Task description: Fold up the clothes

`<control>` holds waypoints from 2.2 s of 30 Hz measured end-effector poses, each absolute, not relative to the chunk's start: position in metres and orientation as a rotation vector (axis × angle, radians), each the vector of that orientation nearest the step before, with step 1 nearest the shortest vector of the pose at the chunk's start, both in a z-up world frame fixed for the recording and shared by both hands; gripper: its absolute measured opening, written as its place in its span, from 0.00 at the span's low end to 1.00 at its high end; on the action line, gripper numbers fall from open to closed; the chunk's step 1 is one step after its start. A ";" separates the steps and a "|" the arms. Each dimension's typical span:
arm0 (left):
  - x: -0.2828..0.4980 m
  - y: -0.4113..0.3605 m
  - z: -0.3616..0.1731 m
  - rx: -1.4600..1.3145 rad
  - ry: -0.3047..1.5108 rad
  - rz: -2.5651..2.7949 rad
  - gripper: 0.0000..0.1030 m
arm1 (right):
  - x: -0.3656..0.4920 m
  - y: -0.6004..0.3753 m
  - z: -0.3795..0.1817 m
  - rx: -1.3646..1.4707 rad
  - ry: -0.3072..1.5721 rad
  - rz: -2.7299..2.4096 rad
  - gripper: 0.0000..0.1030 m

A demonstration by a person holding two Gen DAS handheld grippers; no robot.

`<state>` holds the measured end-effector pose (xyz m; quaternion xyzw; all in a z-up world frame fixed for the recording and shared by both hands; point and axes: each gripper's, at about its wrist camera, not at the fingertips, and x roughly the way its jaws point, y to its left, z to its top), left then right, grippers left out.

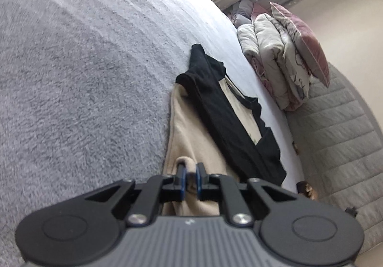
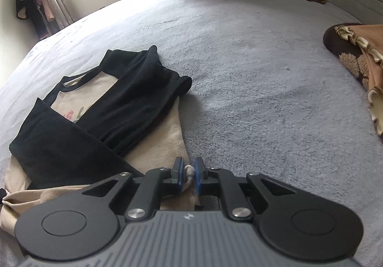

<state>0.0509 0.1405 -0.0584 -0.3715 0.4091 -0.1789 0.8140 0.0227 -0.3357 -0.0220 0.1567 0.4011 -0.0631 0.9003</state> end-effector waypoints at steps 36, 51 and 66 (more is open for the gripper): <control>0.030 0.108 -0.026 -0.431 0.721 -0.446 0.58 | 0.003 -0.335 -0.009 0.311 0.756 -0.112 0.48; 0.026 0.105 -0.028 -0.413 0.722 -0.460 0.57 | 0.003 -0.332 -0.012 0.315 0.773 -0.121 0.50; 0.023 0.105 -0.025 -0.420 0.703 -0.469 0.56 | 0.001 -0.330 -0.010 0.323 0.754 -0.119 0.50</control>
